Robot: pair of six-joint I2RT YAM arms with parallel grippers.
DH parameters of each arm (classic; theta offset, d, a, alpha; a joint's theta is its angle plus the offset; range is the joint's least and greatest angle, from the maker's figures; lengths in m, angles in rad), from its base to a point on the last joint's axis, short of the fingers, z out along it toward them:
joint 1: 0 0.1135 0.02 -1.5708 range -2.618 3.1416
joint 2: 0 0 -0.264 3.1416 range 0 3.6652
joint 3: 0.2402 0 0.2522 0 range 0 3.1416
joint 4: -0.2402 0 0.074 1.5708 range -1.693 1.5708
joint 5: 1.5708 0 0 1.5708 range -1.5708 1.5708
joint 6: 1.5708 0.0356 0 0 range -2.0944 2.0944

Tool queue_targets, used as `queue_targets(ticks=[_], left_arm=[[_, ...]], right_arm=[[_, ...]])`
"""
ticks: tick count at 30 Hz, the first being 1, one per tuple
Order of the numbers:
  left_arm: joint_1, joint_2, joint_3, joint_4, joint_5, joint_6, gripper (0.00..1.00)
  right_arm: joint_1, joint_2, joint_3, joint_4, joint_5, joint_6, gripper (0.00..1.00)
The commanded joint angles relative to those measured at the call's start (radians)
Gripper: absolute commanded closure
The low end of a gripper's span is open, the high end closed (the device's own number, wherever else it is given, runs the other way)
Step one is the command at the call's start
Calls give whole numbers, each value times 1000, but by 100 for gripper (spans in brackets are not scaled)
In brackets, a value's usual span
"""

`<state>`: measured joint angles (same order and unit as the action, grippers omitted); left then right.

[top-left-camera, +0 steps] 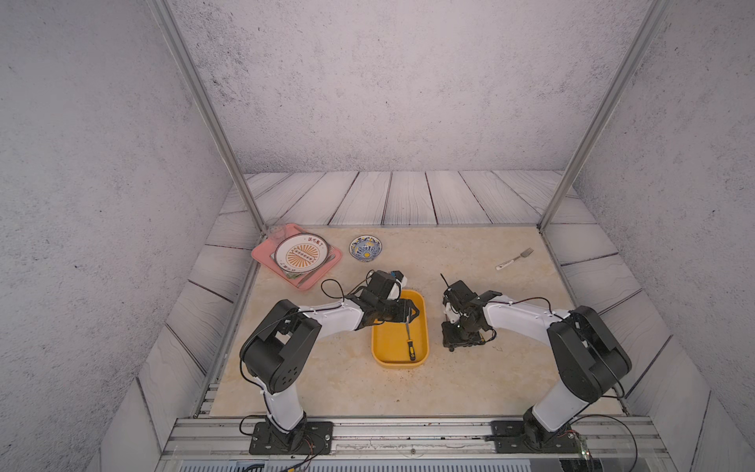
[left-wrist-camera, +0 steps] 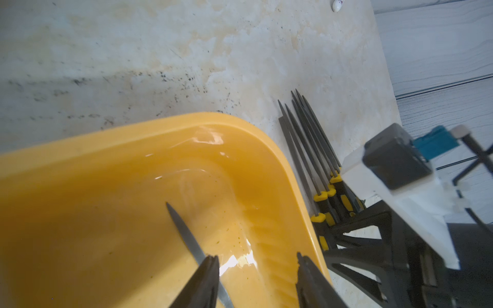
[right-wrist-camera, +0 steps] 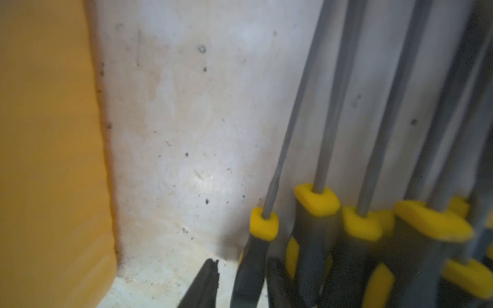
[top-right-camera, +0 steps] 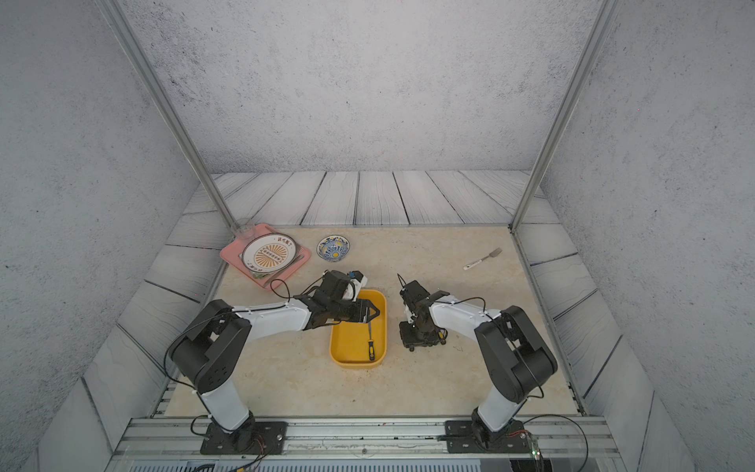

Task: Put the file tool into the storage box
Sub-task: Pick up the file tool from the center of the board, then place the file tool in the storage box.

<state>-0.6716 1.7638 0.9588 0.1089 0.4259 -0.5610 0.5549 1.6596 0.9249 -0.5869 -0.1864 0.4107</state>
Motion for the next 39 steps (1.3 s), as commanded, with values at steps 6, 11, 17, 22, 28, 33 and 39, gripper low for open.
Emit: queue_targets(ticks=[6, 11, 17, 22, 28, 33, 39], left_arm=[[-2, -49, 30, -9, -10, 17, 46], [-2, -70, 57, 12, 43, -1, 39], [-2, -83, 73, 95, 105, -45, 37], [-3, -62, 87, 173, 154, -95, 37], [-3, -25, 84, 232, 178, -148, 42], [-3, -16, 73, 218, 174, -143, 100], [-1, -73, 17, 131, 128, -68, 100]], right_arm=[[-1, 33, 0, 7, 55, 7, 100], [-2, -132, -3, 65, -26, -1, 100], [-2, -272, 16, 105, -188, -30, 100], [-1, -272, 57, 102, -321, -53, 100], [-2, -280, 68, 117, -373, -49, 100], [-1, -293, 58, 117, -359, -42, 100], [-2, -301, 62, 85, -306, -36, 74]])
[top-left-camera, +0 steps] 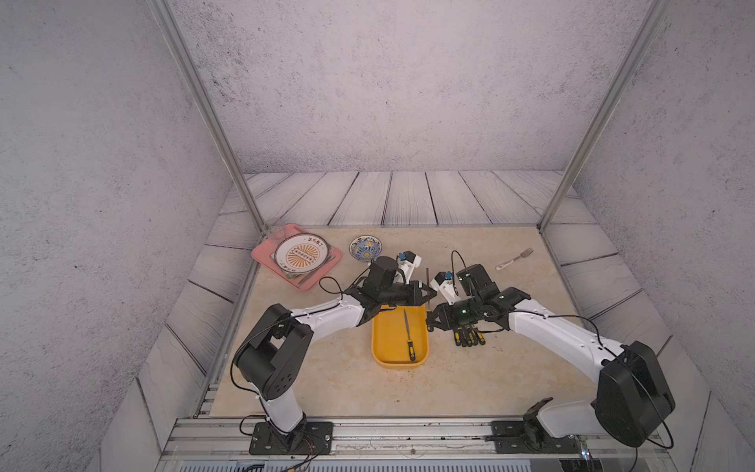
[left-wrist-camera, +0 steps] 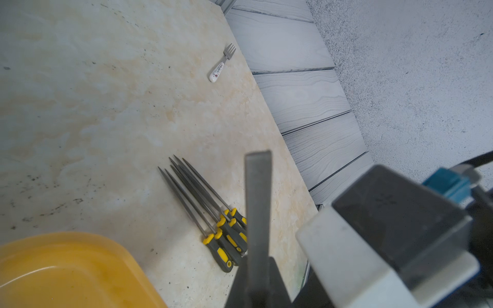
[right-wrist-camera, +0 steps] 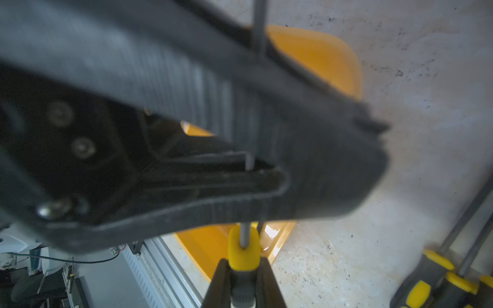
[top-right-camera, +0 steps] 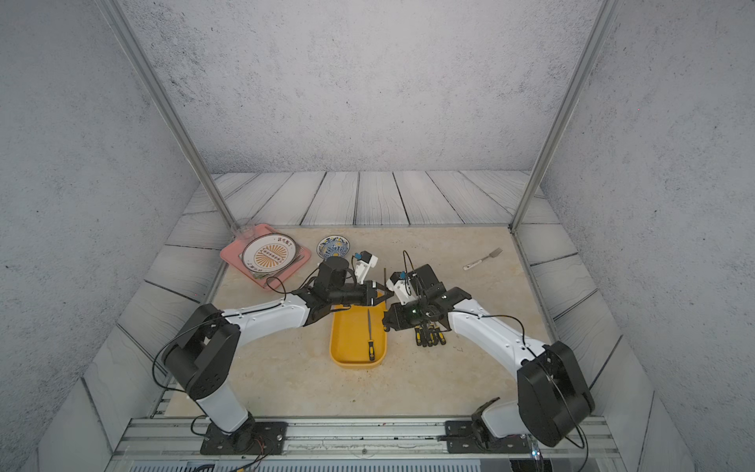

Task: Put the file tool into the storage box
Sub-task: Place the file tool in the storage box.

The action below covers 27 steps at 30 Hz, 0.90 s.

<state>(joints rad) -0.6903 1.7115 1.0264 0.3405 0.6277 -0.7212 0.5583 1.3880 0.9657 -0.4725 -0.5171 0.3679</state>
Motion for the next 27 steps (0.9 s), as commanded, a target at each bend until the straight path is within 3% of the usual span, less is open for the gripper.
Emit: queue_targets(ticks=[1, 4, 9, 10, 13, 15, 23, 27], left_arm=[[17, -30, -59, -127, -83, 111, 100], [18, -58, -100, -187, -115, 156, 100], [18, -62, -150, -231, -184, 197, 99], [19, -56, -152, -235, -194, 200, 95], [18, -32, -150, -233, -206, 199, 68], [18, -17, -144, -223, -208, 192, 60], [18, 1, -110, -195, -217, 164, 57], [18, 1, -104, -196, -214, 159, 57]], right_arm=[[-5, -33, 22, -38, 46, 10, 69], [-7, -46, 15, -49, 131, 19, 63], [-5, -36, 14, -90, 287, 37, 61], [-5, -29, 16, -102, 312, 42, 61], [-6, -4, 18, -140, 393, 48, 60], [-8, 20, 18, -165, 450, 54, 59], [-9, 137, -2, -190, 567, 56, 59], [-9, 183, -4, -167, 525, 48, 62]])
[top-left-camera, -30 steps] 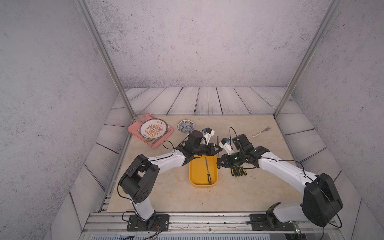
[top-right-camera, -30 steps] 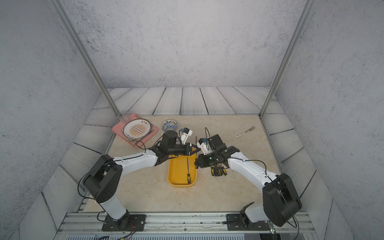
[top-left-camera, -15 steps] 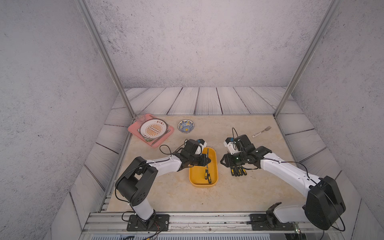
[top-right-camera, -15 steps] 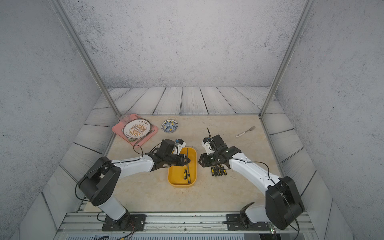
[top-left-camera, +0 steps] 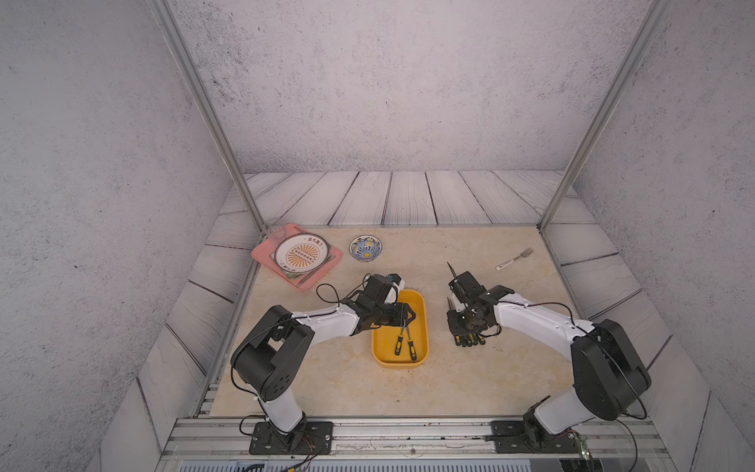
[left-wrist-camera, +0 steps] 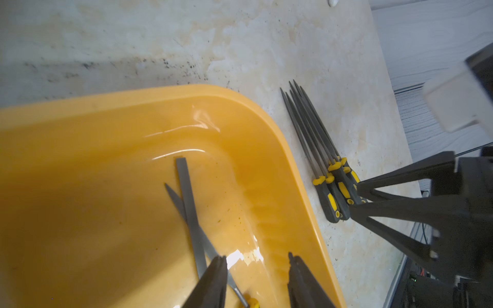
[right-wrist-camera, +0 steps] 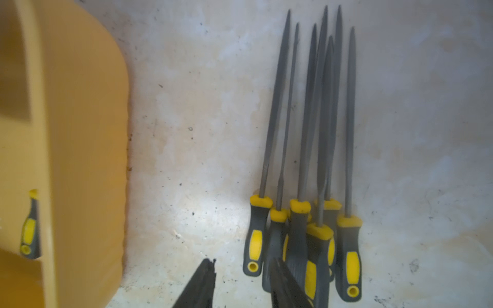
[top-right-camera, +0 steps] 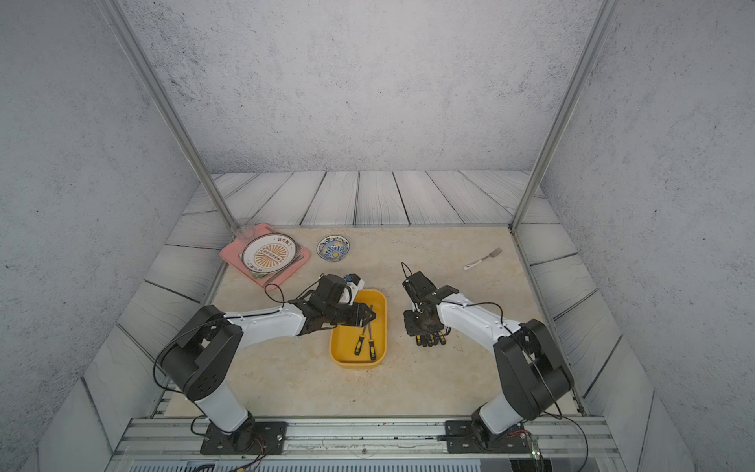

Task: Put the file tool into the storage box
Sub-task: Place the file tool in the storage box, then pick up the file tool from the center of the board.

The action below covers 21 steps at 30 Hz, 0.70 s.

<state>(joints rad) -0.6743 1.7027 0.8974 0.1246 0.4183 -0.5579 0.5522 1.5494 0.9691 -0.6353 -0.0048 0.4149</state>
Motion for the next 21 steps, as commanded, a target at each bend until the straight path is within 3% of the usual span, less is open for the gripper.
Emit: queue_targets(ticks=[1, 7, 16, 18, 21], left_arm=[[3, 10, 23, 18, -4, -4, 57], [2, 2, 14, 20, -4, -7, 57], [2, -11, 9, 24, -13, -5, 57], [2, -9, 8, 26, -14, -6, 57], [2, -6, 23, 25, -7, -5, 57]], right_arm=[[-4, 31, -7, 6, 2, 2, 62], [-3, 101, -2, 34, -37, 7, 64], [-3, 196, -12, 17, 25, -3, 66], [-3, 202, -22, 29, 8, -2, 76], [-4, 189, -39, 54, -26, 1, 99]])
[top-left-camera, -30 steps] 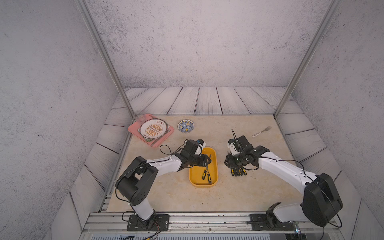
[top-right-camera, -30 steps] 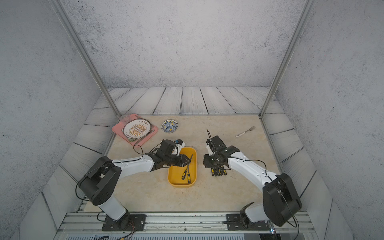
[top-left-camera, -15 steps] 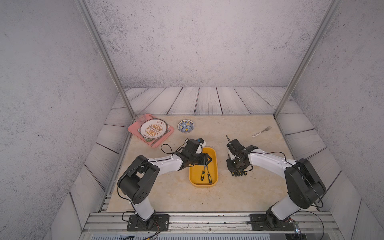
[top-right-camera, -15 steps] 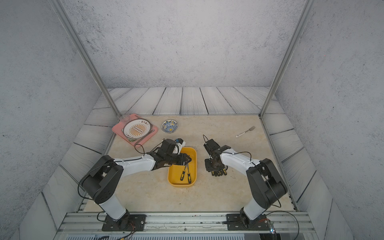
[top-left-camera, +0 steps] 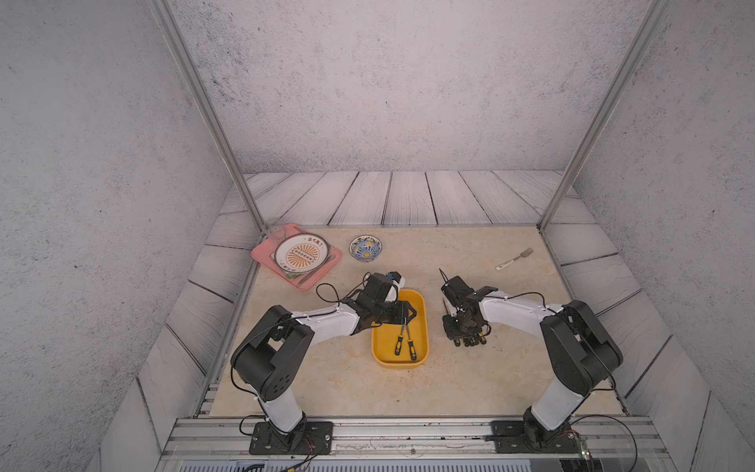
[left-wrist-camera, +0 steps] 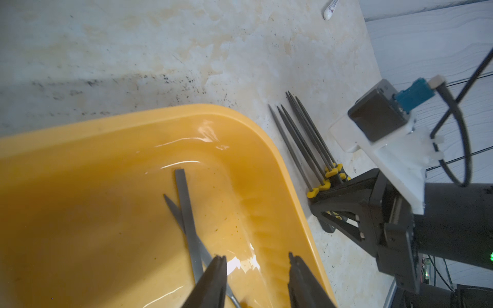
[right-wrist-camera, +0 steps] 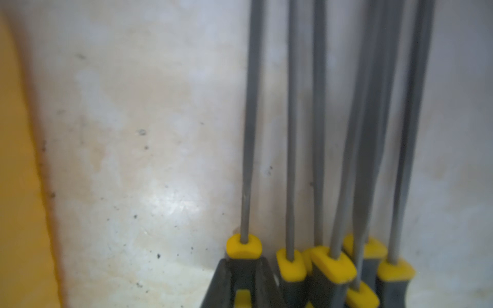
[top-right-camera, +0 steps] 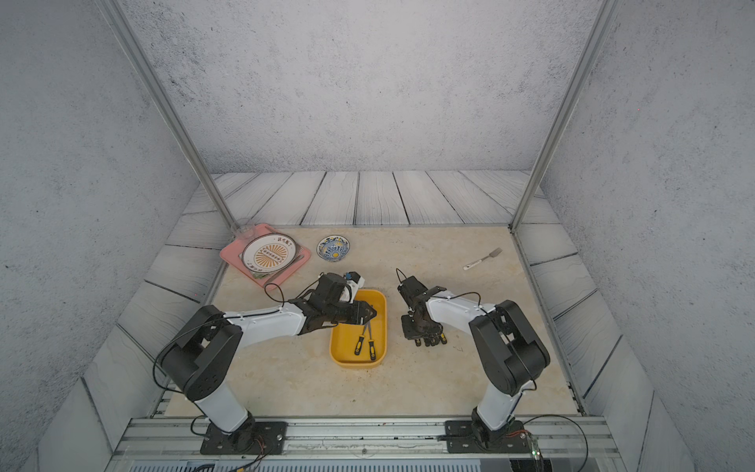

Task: Put the file tool into the storage box
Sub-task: Pick up the file tool from the center of the board.

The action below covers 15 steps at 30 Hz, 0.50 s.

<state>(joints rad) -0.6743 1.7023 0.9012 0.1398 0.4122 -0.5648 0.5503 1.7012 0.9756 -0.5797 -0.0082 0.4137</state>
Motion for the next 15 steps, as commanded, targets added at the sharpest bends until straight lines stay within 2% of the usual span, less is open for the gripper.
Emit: queue_targets(ticks=[1, 9, 15], left_arm=[[2, -5, 28, 5, 4, 2, 57], [2, -8, 116, 28, 99, -27, 46], [-1, 8, 154, 75, 146, -64, 45]], right_arm=[[-2, 21, -47, 4, -34, -2, 100], [-1, -233, -85, 120, -276, -13, 100], [-1, -304, -35, 95, -389, -48, 100]])
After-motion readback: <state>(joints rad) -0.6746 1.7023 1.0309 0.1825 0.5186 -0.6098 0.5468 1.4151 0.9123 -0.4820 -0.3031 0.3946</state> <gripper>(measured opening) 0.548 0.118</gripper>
